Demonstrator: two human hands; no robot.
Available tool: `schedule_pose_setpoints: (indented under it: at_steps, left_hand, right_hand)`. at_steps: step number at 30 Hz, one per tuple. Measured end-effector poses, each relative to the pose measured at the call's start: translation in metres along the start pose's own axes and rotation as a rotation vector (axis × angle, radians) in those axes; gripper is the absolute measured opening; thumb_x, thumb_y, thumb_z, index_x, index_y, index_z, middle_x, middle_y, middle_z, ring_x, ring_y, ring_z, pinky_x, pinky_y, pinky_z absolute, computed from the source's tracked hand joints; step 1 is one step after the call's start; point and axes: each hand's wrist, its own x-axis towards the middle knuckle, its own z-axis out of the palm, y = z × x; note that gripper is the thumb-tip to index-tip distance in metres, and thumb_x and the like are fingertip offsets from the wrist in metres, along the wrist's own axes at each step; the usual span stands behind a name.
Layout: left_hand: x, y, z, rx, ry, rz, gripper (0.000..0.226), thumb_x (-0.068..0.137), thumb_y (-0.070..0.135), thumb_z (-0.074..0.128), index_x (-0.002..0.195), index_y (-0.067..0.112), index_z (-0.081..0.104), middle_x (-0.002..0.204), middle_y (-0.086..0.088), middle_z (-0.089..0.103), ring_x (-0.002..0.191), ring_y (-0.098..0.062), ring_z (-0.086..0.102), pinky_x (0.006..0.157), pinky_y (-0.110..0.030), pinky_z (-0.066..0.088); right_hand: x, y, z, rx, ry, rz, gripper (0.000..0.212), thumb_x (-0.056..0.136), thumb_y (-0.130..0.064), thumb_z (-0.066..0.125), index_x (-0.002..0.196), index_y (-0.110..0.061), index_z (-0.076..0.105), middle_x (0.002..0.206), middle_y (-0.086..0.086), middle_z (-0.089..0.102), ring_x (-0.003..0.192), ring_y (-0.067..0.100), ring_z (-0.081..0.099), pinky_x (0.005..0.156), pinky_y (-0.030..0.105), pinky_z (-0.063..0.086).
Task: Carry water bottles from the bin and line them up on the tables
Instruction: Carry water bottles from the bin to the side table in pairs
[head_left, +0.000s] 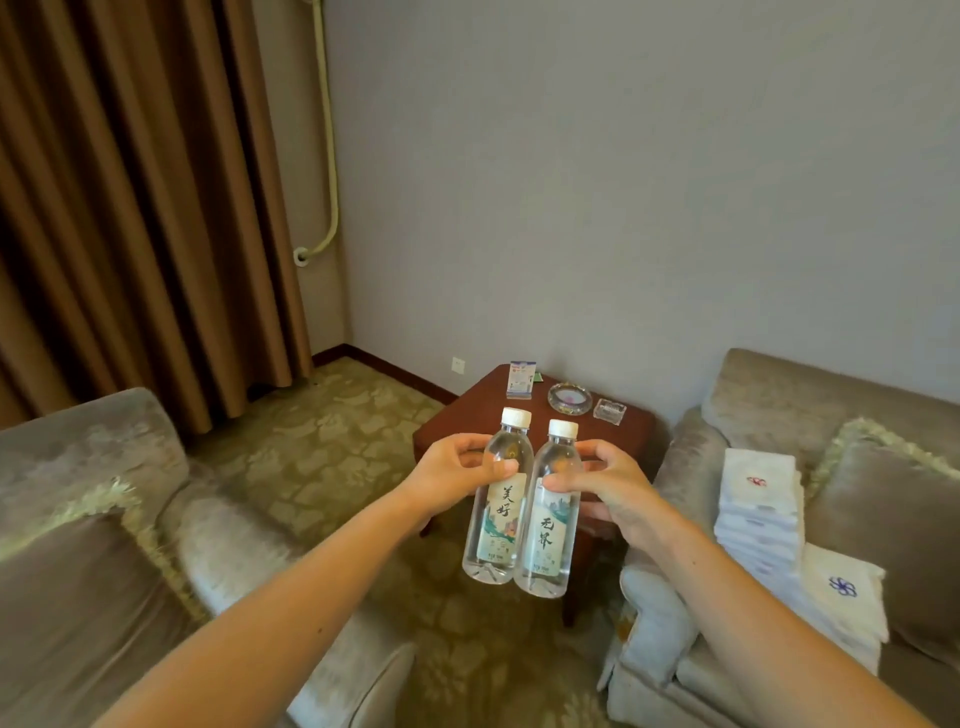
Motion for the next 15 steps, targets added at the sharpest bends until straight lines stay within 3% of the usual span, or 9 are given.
schedule_pose_setpoints:
  at_steps: [9, 15]
  left_hand:
    - [0.164, 0.007, -0.014, 0.036, -0.122, -0.021, 0.053, 0.081, 0.033, 0.077, 0.129, 0.019, 0.060, 0.113, 0.004, 0.073, 0.106, -0.013, 0.069, 0.096, -0.041, 0.054]
    - [0.276, 0.000, -0.019, 0.081, -0.106, -0.036, 0.034, 0.082, 0.034, 0.077, 0.115, 0.030, 0.067, 0.109, 0.008, 0.074, 0.105, -0.008, 0.068, 0.094, -0.034, 0.055]
  right_hand:
    - [0.149, -0.019, -0.032, 0.042, 0.032, 0.038, 0.053, 0.068, -0.002, 0.087, 0.113, -0.017, 0.063, 0.112, 0.014, 0.069, 0.100, 0.024, 0.070, 0.076, 0.035, 0.059]
    - [0.266, -0.027, -0.054, 0.021, 0.000, 0.037, 0.053, 0.066, -0.004, 0.088, 0.110, -0.020, 0.063, 0.116, 0.015, 0.067, 0.103, 0.024, 0.069, 0.077, 0.036, 0.060]
